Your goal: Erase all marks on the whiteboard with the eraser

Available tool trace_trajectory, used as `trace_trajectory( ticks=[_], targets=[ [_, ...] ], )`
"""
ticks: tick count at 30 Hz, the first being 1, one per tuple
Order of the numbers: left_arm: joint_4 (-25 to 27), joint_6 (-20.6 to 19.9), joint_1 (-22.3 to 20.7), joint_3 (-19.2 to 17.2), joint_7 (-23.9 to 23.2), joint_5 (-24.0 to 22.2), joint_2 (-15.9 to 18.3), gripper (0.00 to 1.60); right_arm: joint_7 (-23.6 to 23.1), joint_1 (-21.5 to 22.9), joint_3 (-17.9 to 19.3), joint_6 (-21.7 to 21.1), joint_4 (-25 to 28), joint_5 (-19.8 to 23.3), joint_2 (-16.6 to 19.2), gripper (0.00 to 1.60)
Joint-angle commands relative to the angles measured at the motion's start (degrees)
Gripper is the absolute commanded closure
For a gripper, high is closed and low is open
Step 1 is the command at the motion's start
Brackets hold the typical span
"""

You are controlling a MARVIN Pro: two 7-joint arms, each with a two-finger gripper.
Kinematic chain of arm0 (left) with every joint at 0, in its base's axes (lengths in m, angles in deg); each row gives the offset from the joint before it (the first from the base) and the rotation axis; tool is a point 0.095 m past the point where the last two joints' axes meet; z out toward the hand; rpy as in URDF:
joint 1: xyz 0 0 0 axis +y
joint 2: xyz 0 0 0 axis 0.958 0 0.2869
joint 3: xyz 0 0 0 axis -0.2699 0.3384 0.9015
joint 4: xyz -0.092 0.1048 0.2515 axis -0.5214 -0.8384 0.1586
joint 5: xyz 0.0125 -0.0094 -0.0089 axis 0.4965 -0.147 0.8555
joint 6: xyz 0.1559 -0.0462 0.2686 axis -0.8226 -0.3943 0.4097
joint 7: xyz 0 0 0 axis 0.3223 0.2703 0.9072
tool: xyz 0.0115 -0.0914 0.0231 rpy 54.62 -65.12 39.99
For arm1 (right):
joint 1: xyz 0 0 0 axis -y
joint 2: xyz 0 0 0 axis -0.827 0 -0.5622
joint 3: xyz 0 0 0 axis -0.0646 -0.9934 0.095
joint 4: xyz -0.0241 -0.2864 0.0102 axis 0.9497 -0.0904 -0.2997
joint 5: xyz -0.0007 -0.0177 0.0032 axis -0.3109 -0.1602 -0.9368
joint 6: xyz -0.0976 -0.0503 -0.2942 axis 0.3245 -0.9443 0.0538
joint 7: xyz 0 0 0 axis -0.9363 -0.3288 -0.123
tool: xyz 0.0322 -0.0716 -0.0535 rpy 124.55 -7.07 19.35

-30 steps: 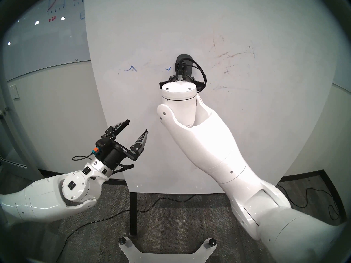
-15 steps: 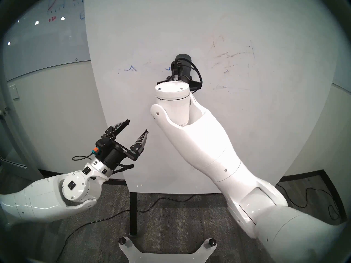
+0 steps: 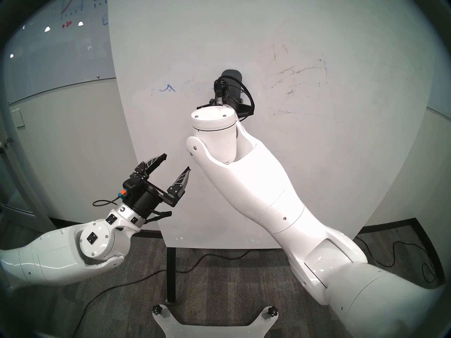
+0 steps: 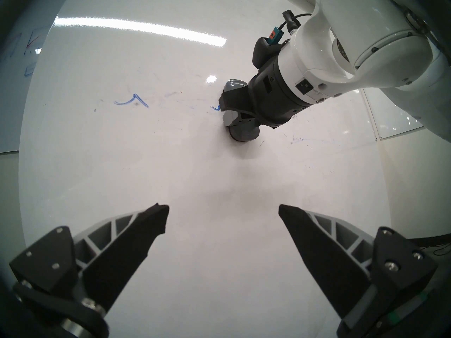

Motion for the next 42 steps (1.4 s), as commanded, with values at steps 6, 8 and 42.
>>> trace_trajectory(
  ticks=[6,8,42],
  targets=[
    [0.55,0.42,-0.53,-0.54,0.03,0.00,-0.01,0.00,-4.29,2.13,-4.01,0.62,-1.15,1.74,-4.03,1.60],
    [0.55,0.43,-0.53,-0.54,0.03,0.00,-0.01,0.00,-4.35,2.25,-4.17,0.73,-1.25,1.78,-4.03,1.60],
    [0.58,0.51,-0.53,-0.54,0.02,-0.03,0.03,0.00,-5.44,2.76,-5.82,0.40,2.06,3.17,-2.66,1.60]
  ],
)
